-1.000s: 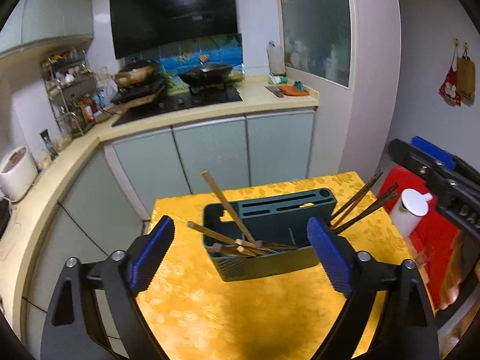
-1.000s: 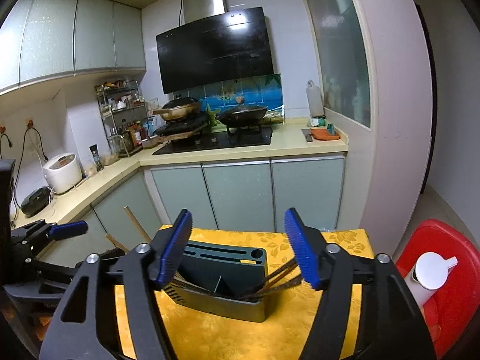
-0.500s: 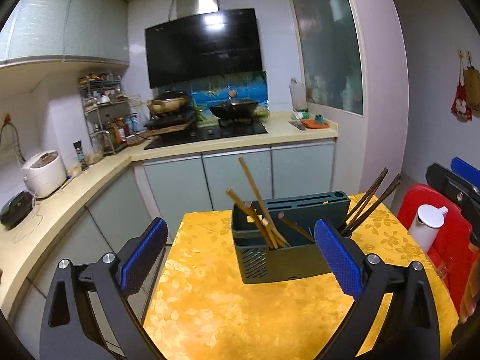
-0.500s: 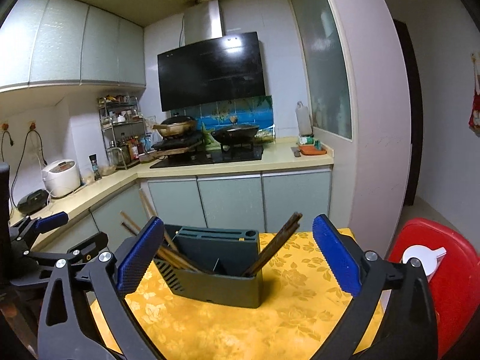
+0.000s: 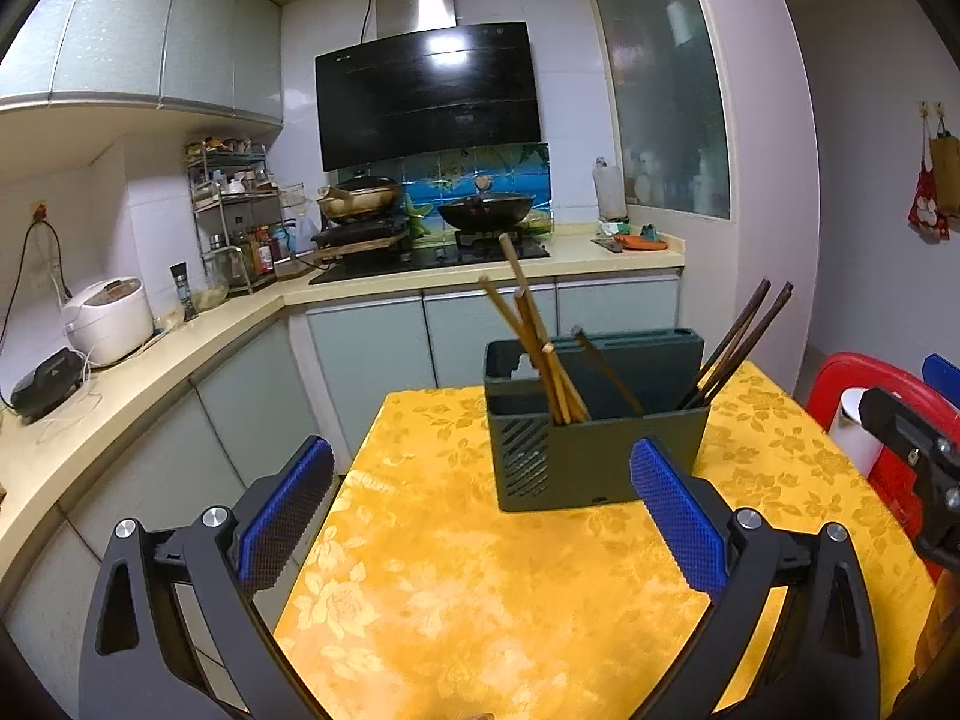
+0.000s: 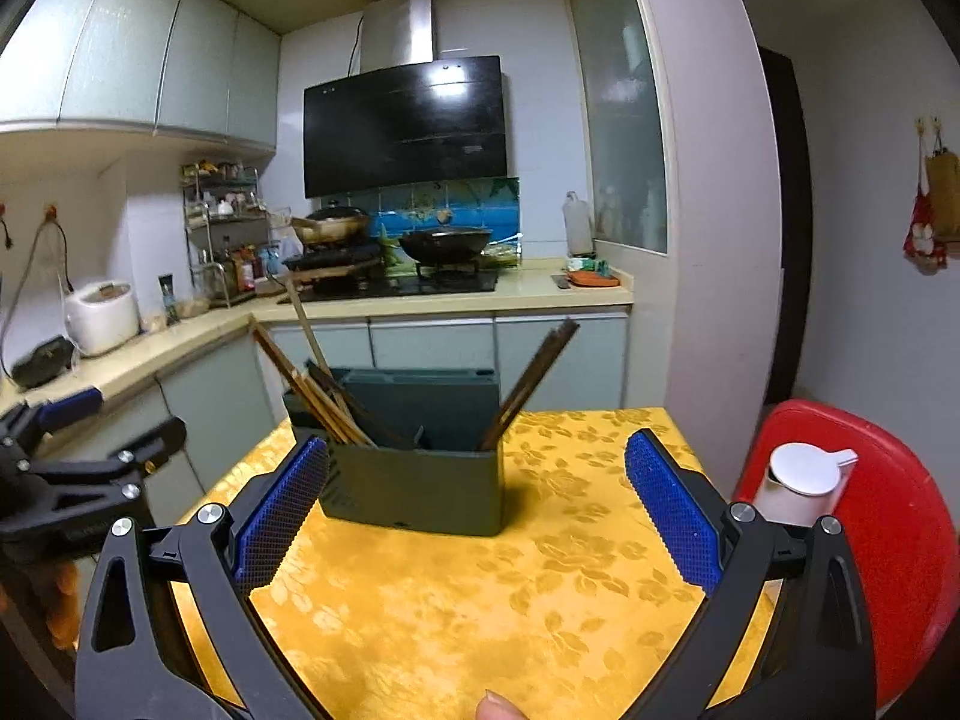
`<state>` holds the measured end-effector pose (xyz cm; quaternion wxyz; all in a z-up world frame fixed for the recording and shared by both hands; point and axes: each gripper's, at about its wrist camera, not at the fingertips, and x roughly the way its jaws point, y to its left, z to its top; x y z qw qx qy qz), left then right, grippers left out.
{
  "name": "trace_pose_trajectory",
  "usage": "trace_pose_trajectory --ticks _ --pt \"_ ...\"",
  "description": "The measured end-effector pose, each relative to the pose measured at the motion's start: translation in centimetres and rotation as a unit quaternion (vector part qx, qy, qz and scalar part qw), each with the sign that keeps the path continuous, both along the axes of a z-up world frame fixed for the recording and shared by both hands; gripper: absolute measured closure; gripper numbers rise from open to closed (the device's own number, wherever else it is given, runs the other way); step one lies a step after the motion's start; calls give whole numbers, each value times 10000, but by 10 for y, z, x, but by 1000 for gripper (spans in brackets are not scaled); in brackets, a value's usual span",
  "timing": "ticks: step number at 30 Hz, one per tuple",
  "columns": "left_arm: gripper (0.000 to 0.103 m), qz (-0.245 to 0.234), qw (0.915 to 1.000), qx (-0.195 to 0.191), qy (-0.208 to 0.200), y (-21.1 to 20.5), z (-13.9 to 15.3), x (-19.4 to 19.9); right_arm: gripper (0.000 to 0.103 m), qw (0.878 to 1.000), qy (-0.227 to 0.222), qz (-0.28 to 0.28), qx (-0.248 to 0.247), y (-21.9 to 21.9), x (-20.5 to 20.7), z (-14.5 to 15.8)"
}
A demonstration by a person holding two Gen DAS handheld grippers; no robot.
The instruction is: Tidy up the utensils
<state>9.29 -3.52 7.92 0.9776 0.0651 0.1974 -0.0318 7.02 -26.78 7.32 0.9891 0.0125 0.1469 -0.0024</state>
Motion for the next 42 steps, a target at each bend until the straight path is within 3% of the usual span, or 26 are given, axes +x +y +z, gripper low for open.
trace_pose_trajectory --ticks 5,16,42 --pt "7 149 9999 79 -16 7 -11 -6 7 9997 5 2 -230 12 -5 -9" --pt "7 455 9988 -2 -197 21 -14 -14 7 9998 51 125 -129 23 -3 -14" --pt "7 789 9967 -41 -194 34 -21 -11 7 9996 57 278 -90 39 3 -16"
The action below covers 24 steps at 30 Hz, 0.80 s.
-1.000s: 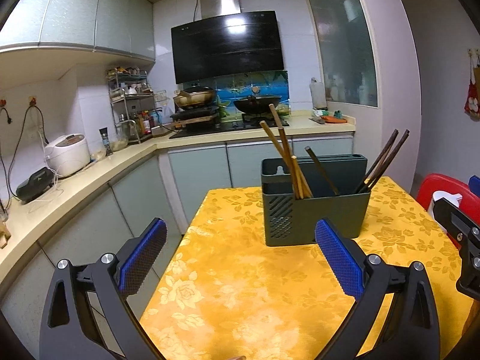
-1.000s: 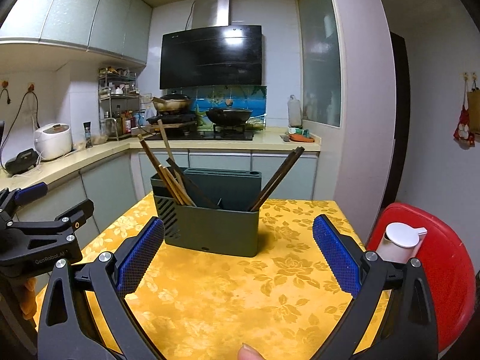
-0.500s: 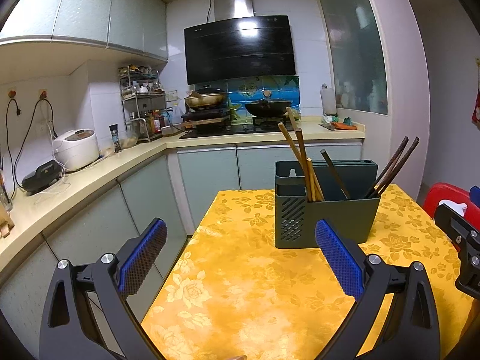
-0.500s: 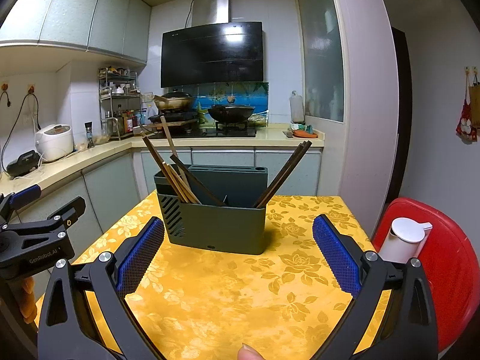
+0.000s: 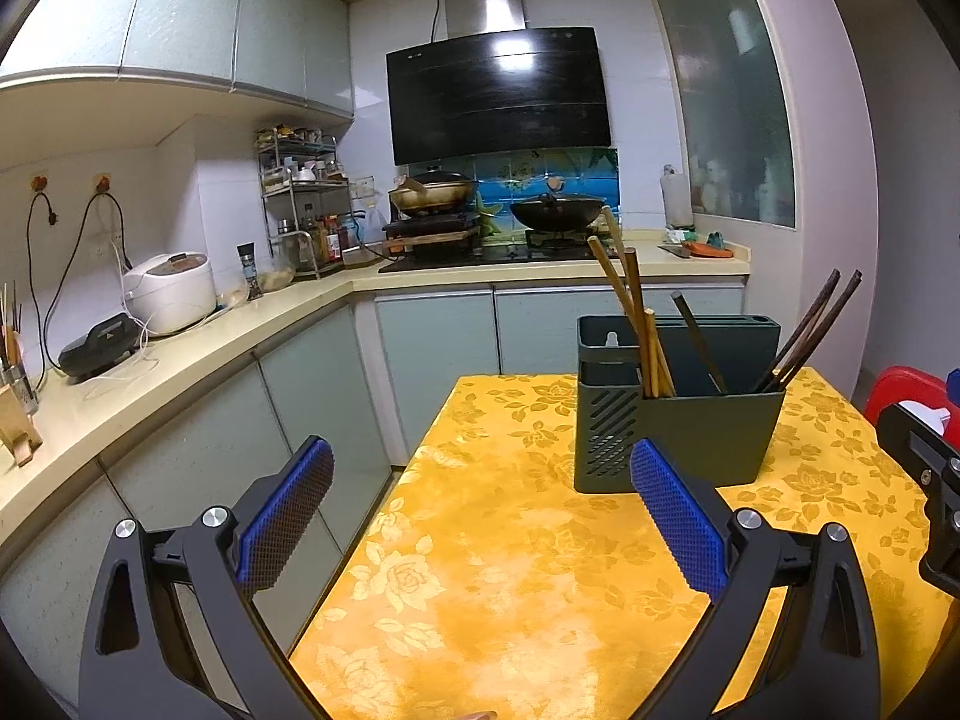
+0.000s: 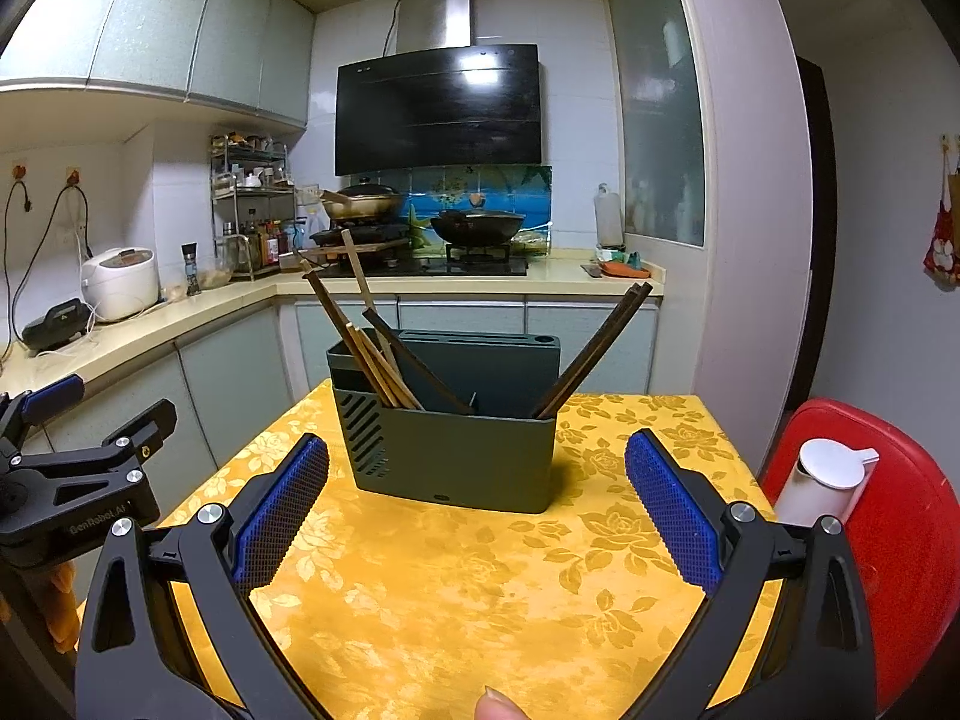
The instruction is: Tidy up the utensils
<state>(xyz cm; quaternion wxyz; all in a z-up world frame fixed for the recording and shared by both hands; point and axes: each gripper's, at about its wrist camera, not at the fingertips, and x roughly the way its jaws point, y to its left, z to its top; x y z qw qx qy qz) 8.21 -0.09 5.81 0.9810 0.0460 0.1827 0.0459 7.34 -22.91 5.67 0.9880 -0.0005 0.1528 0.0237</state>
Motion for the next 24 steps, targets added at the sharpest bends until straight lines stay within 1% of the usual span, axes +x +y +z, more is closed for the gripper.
trace_pose_trajectory --ticks 24 --pt "7 -37 10000 1 21 -2 0 -1 7 10000 41 -55 59 -6 -3 -1"
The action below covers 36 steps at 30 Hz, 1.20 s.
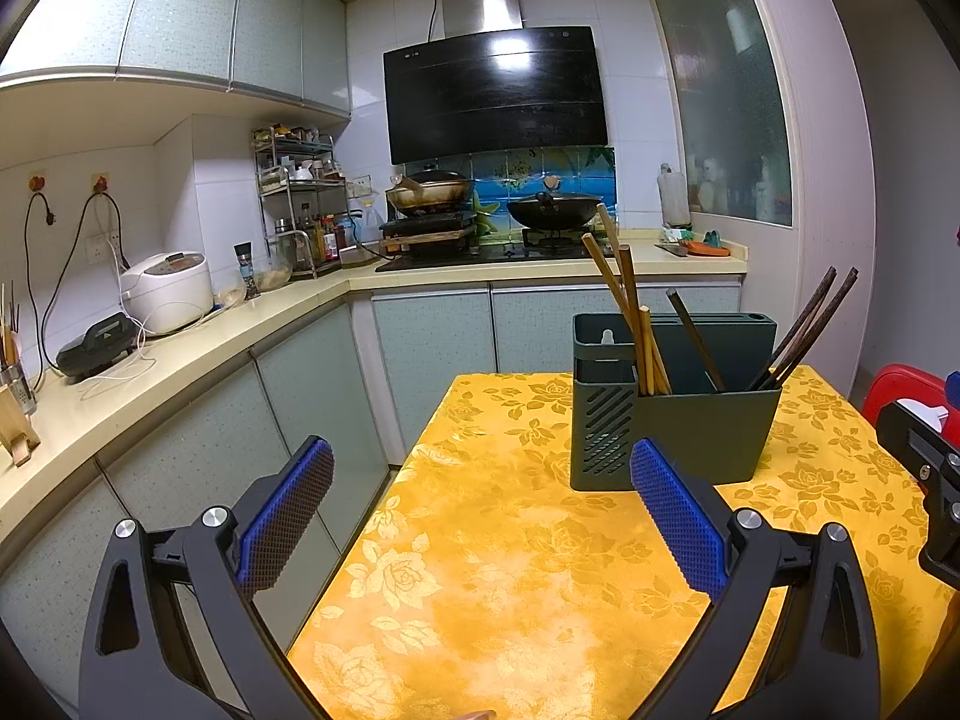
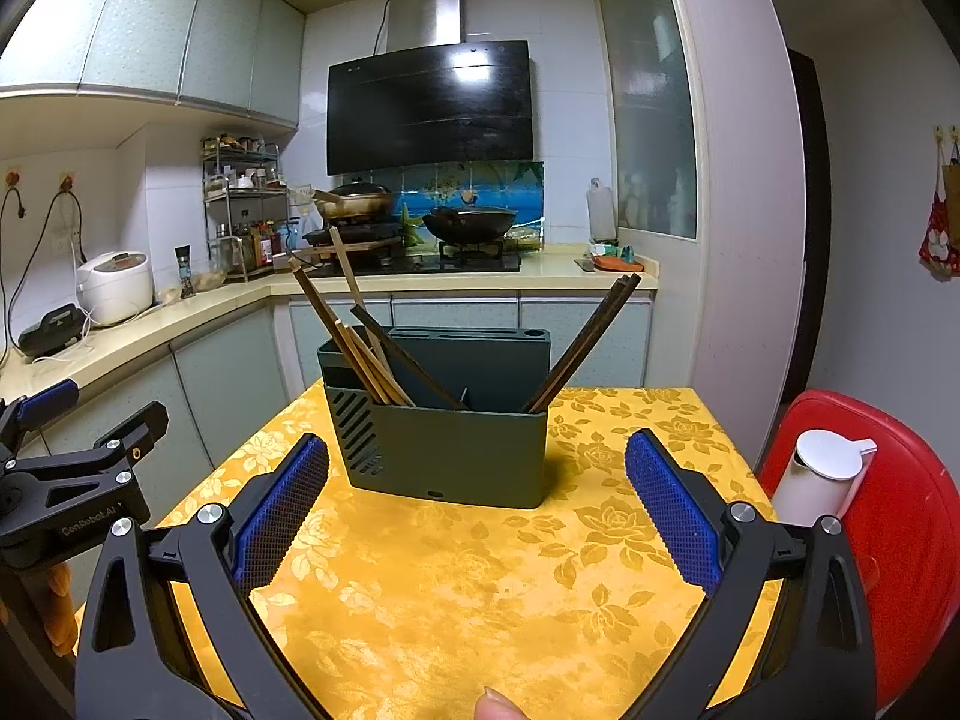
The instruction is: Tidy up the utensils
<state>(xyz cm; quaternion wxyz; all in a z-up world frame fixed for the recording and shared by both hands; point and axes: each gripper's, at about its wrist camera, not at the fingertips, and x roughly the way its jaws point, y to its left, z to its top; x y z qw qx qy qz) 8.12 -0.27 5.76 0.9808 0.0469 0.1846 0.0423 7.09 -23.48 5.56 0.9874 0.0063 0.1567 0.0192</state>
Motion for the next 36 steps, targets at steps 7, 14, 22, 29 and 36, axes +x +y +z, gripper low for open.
trace_pose_trajectory --ticks 7,14,22,29,36 --pt "7 -1 10000 2 -2 0 0 0 7 10000 0 2 4 0 0 0" --pt "7 5 10000 -5 6 0 0 0 7 10000 1 2 9 0 -1 0" --pt "7 4 10000 -5 -3 0 0 0 7 10000 7 1 15 0 -1 0" --pt "7 19 10000 -3 -10 0 0 0 7 10000 8 3 23 0 -1 0" --pt "7 41 10000 4 -13 0 -1 -1 7 10000 12 1 20 -1 0 0"
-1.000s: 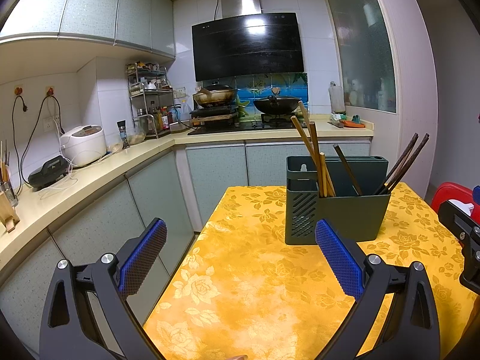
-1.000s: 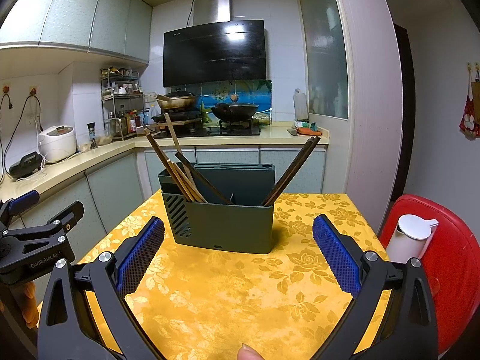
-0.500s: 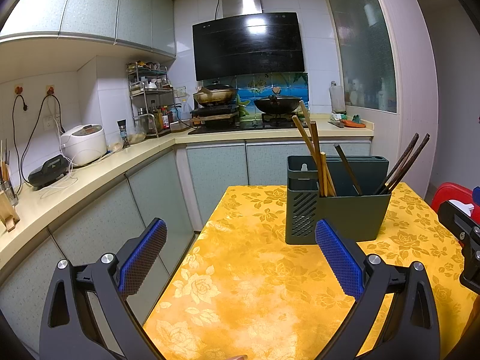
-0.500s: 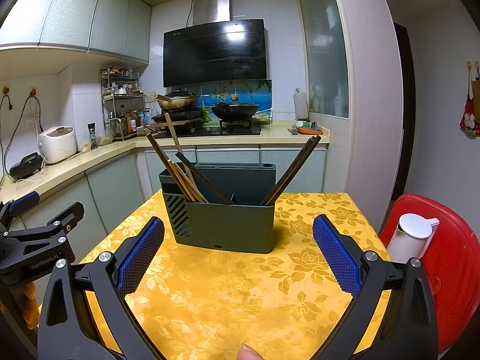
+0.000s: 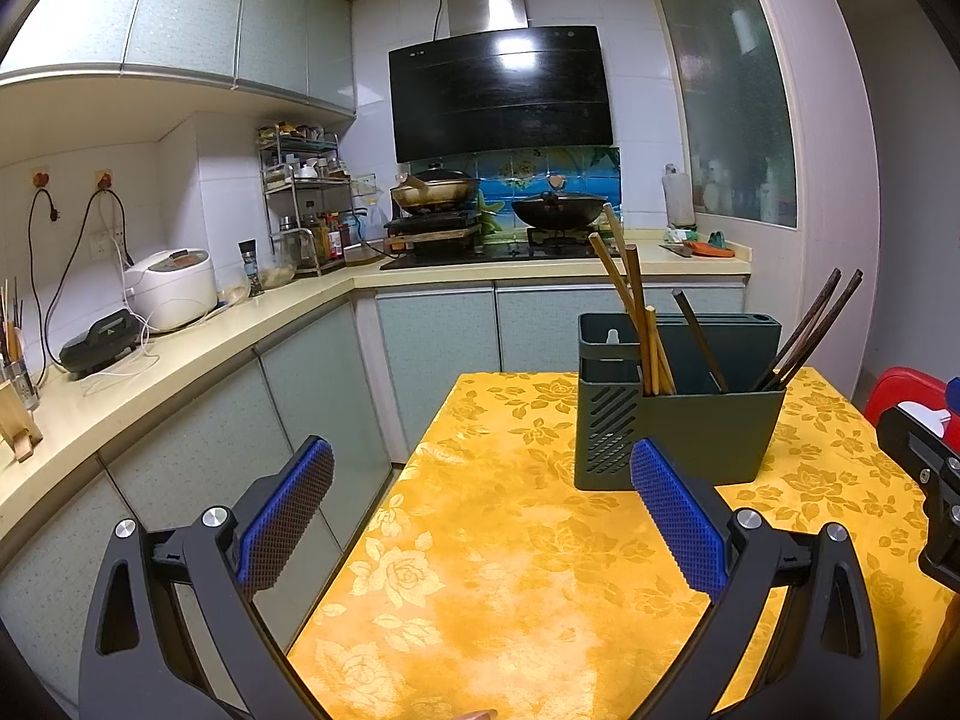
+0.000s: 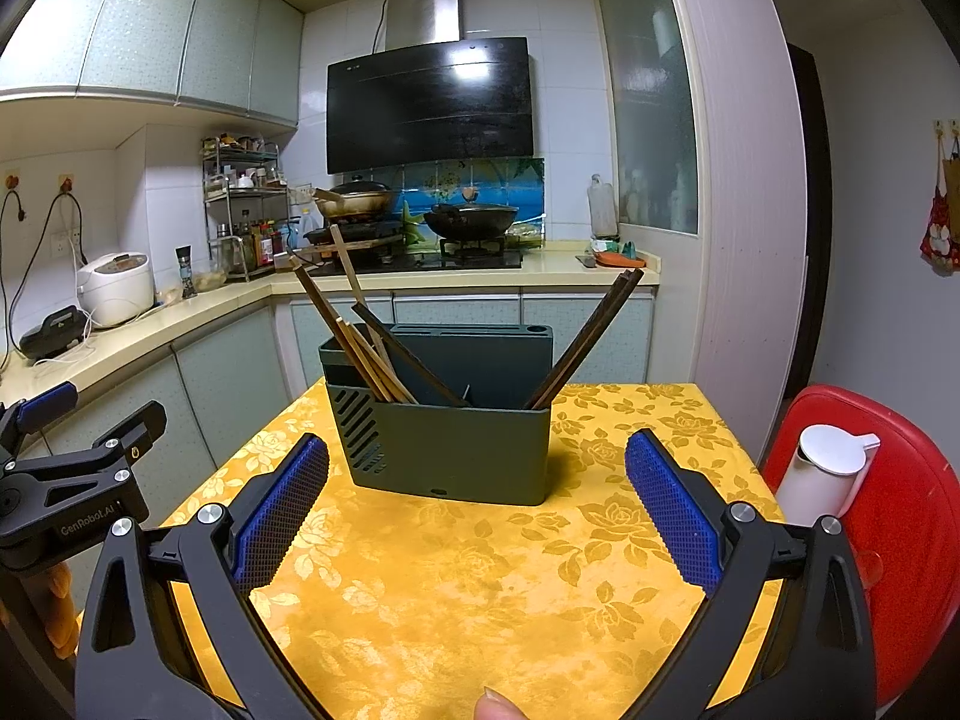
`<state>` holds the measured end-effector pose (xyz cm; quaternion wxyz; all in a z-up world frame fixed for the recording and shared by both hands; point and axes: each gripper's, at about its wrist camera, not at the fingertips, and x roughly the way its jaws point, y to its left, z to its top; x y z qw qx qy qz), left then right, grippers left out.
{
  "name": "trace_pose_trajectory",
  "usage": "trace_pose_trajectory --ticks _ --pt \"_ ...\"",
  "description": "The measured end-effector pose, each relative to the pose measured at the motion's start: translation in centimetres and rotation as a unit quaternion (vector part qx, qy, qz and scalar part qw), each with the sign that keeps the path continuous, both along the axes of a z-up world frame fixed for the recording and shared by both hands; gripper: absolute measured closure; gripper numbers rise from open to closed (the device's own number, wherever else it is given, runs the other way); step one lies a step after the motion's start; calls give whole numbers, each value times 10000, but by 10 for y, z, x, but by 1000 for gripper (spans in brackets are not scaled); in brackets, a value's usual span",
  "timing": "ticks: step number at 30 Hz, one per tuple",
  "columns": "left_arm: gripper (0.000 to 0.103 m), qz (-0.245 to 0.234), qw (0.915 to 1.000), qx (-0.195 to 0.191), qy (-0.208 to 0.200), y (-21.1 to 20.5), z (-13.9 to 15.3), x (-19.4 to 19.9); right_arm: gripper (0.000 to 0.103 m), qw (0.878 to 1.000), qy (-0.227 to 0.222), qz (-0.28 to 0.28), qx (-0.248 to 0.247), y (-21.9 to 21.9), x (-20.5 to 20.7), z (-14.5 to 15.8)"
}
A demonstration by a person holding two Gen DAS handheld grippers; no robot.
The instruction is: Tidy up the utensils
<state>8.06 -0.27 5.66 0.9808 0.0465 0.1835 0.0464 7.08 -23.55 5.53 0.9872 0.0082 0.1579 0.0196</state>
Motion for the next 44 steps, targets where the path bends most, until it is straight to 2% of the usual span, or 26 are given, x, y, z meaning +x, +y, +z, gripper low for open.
trace_pose_trajectory --ticks 15,31,36,44 --pt "7 -105 9999 -73 78 2 0 2 7 10000 32 6 12 3 -1 -3" --pt "7 -119 9998 85 -120 -5 -1 -4 7 9997 222 -24 124 3 3 -11" --pt "7 -240 9997 -52 90 -5 -5 0 7 9995 269 -29 159 -1 5 -11" --pt "7 -273 9995 61 168 -11 -8 -1 7 9991 354 -49 222 -3 5 -15"
